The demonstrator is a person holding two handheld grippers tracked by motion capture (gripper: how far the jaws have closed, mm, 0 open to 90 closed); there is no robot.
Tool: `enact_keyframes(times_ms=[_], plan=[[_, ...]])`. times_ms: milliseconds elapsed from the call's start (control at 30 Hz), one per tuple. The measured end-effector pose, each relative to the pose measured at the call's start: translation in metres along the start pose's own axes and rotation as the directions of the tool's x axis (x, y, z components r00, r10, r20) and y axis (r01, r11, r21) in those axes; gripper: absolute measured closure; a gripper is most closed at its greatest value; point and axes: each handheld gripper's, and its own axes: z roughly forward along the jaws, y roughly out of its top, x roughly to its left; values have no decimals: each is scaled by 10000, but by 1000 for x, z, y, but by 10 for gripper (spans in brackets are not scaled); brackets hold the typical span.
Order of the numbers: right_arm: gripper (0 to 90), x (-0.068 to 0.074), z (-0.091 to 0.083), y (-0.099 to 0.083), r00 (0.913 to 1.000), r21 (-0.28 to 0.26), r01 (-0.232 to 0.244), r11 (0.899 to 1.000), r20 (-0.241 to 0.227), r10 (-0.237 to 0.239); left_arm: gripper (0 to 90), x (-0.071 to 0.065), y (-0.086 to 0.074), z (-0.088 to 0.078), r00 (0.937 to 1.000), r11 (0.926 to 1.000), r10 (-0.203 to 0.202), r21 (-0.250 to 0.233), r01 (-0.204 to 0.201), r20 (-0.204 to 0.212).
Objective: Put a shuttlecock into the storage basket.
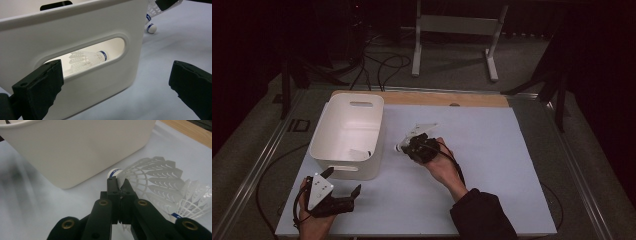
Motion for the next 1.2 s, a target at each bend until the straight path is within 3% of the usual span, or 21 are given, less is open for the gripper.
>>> enact_keyframes(times_ms=[300, 1200], plan=[[893, -1, -2, 4, 9997, -130, -94, 9999, 237, 97, 1, 0, 0, 0, 10000, 10000, 5, -1, -5, -5], [893, -2, -9, 18, 9992, -431, -107, 9990, 368, 123, 1, 0, 0, 0, 10000, 10000, -9, -3, 9, -3]])
